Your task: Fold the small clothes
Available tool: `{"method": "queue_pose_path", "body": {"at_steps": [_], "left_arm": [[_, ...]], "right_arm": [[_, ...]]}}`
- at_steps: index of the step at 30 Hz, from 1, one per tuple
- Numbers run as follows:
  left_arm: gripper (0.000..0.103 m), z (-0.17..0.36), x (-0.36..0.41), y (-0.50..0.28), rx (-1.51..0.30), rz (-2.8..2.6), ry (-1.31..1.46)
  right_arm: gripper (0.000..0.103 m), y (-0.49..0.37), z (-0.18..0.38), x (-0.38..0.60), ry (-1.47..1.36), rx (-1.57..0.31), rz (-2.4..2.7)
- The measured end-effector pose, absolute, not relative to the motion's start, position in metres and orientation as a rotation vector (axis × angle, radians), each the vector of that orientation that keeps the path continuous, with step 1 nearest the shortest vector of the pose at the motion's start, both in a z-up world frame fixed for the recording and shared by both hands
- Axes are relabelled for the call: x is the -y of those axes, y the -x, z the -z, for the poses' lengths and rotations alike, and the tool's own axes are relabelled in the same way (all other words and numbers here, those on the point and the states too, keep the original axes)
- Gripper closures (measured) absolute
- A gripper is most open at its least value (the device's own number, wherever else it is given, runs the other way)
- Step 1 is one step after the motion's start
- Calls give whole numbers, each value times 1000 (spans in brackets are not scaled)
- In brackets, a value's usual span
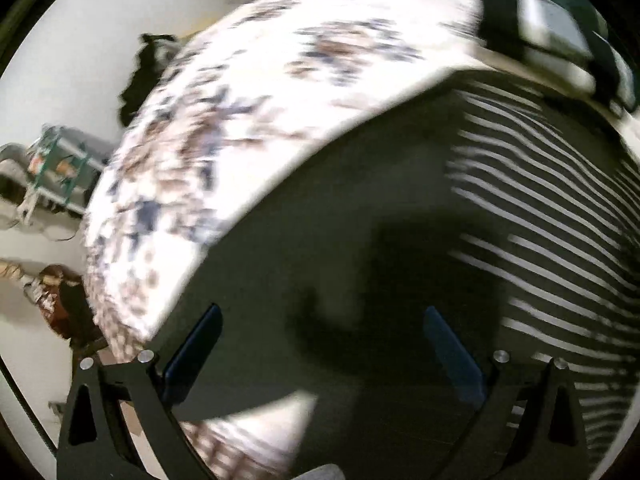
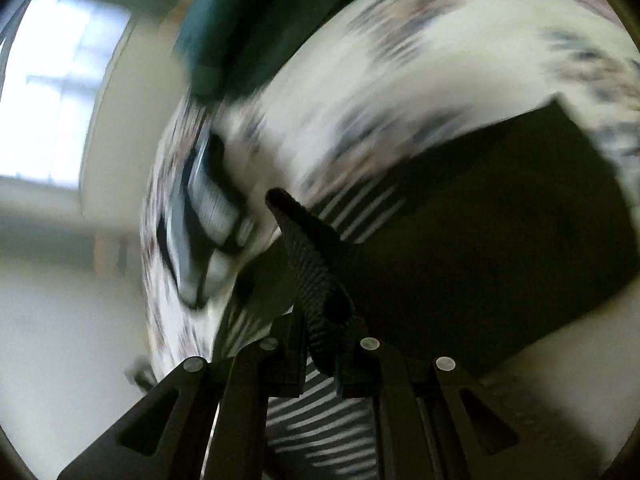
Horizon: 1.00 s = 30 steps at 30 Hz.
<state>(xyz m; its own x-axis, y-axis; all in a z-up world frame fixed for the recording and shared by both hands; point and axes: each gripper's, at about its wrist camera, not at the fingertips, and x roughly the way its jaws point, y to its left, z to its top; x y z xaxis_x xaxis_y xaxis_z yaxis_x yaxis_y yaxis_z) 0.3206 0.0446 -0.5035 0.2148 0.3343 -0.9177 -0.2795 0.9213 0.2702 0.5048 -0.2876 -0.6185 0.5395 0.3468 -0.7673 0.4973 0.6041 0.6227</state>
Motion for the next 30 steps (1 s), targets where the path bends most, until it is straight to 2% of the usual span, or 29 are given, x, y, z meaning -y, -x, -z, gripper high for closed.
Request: {"method": "queue_pose_path", "body": {"at_steps": [7, 9, 11, 12, 13, 14, 15, 16, 20, 24, 30], "left_arm": [[0, 508, -149, -313, -1251, -527, -13], [0, 512, -164, -312, -1254, -530, -1], [0, 513, -181, -307, -1263, -526, 31], [0, 512, -189, -304, -1271, -521, 54], [0, 512, -195, -302, -1281, -517, 75], [0, 512, -202, -298, -1292, -510, 104], [0, 511, -210, -291, -1302, -501, 138], [0, 509, -218, -283, -1311, -487, 170], [0, 507, -247, -249, -1355, -441, 280], [0, 512, -285, -204, -1379, -431, 353], [0, 556, -313, -157, -1459, -474, 378]], "right_arm": [[93, -586, 661, 31, -606, -1244, -163], [92, -591, 680, -14, -474, -1334, -189], [86, -589, 700, -33, -378, -1436, -178], [84, -583, 700, -27, -400, -1440, -198], [71, -575, 697, -21, -445, -1443, -226], [47, -564, 691, -10, -500, -1452, -251], [36, -555, 684, 2, -531, -1446, -248], [30, -540, 671, 17, -553, -1418, -227], [25, -489, 634, 70, -546, -1398, -102], [23, -435, 627, 122, -546, -1443, 33], [23, -373, 686, 123, -588, -1616, 152]]}}
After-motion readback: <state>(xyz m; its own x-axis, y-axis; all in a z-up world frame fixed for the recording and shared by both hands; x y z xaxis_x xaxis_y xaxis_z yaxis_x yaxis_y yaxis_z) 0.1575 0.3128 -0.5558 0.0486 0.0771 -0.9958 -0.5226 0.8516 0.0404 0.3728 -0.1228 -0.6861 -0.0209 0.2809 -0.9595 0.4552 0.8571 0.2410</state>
